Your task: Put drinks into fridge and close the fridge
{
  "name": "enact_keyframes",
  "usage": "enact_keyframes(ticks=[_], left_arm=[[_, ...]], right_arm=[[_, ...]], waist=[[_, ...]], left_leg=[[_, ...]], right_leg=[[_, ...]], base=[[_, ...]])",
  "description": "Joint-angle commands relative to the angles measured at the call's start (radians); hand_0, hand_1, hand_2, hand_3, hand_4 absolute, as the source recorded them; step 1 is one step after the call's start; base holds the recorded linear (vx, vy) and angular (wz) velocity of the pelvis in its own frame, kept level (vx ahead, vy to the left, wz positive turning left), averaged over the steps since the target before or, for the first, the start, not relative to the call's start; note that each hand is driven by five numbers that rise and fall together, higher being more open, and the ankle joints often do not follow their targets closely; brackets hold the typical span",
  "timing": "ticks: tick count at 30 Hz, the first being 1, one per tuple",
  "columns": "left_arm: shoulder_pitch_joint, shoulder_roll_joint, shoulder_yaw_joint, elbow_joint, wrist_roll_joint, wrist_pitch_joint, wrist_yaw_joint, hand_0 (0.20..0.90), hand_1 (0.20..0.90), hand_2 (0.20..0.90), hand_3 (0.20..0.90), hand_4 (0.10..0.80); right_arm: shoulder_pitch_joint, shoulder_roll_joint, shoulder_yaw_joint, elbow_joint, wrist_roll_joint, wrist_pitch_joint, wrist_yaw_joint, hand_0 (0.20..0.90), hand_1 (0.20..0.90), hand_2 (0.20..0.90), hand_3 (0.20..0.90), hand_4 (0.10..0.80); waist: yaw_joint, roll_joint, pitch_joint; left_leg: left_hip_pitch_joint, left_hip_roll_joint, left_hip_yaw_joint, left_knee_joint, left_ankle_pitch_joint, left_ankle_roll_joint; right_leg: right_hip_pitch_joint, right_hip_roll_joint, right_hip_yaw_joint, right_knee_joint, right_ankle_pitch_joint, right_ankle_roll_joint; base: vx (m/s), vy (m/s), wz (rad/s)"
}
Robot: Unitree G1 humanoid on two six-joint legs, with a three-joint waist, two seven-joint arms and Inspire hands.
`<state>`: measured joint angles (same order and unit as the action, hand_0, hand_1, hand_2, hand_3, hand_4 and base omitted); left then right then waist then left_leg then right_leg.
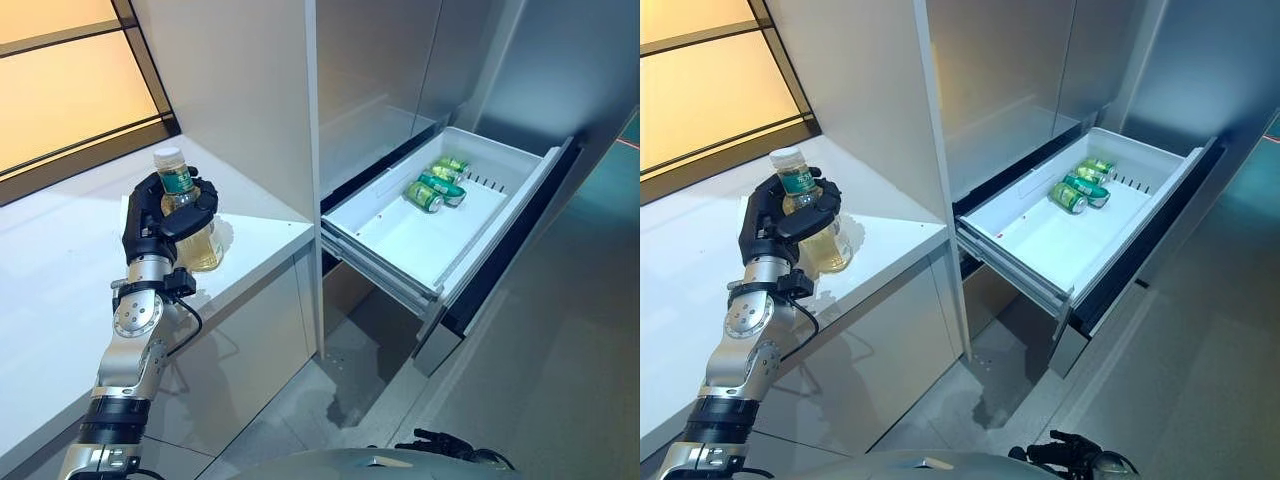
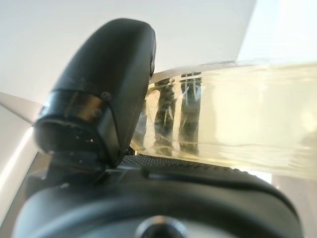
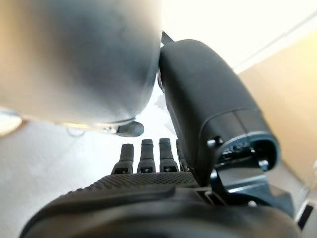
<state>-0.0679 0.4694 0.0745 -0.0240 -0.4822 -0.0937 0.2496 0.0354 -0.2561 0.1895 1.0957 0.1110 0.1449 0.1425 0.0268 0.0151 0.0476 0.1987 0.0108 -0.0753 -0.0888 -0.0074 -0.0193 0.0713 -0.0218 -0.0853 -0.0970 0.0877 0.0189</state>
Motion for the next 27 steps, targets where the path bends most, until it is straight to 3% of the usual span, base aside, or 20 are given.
enact_keyframes(ticks=[1, 7, 14, 27], left_arm=[[-0.197, 0.091, 0.018, -0.057, -0.028, -0.13, 0.009, 0.3, 0.3, 0.3, 0.2, 0.1], [-0.205, 0.082, -0.018, -0.091, -0.045, -0.147, -0.004, 0.3, 0.3, 0.3, 0.2, 0.1], [-0.204, 0.066, -0.051, -0.133, -0.04, -0.172, -0.021, 0.3, 0.3, 0.3, 0.2, 0.1], [-0.218, 0.051, -0.094, -0.21, -0.118, -0.271, -0.097, 0.3, 0.3, 0.3, 0.2, 0.1]], right_arm=[[0.011, -0.051, 0.146, -0.006, -0.212, -0.027, 0.062, 0.9, 0.9, 0.9, 0.9, 0.8], [-0.034, -0.081, 0.28, -0.172, -0.362, -0.045, 0.129, 0.9, 0.9, 0.9, 0.9, 0.8], [-0.083, -0.113, 0.363, -0.39, -0.472, -0.044, 0.196, 0.9, 0.9, 0.9, 0.9, 0.8], [-0.168, -0.209, 0.356, -0.681, -0.436, -0.092, 0.247, 0.9, 0.9, 0.9, 0.9, 0.8]], waist=[[0.0, -0.02, -0.024], [0.016, -0.026, -0.026], [0.03, -0.031, -0.028], [0.03, -0.04, -0.023]], left_leg=[[-0.077, -0.052, -0.026, 0.002, -0.032, 0.008], [-0.082, -0.055, -0.041, 0.002, -0.027, 0.005], [-0.087, -0.057, -0.052, 0.002, -0.022, 0.003], [-0.09, -0.065, -0.059, 0.002, -0.014, 0.004]], right_leg=[[0.072, -0.015, -0.033, 0.026, -0.121, 0.056], [0.076, -0.018, -0.043, 0.022, -0.121, 0.055], [0.076, -0.023, -0.051, 0.02, -0.118, 0.055], [0.075, -0.025, -0.052, 0.023, -0.109, 0.055]], base=[[0.0, 0.0, 0.0], [-0.001, -0.001, 0.01], [-0.007, -0.001, 0.03], [0.0, 0.0, 0.0]])
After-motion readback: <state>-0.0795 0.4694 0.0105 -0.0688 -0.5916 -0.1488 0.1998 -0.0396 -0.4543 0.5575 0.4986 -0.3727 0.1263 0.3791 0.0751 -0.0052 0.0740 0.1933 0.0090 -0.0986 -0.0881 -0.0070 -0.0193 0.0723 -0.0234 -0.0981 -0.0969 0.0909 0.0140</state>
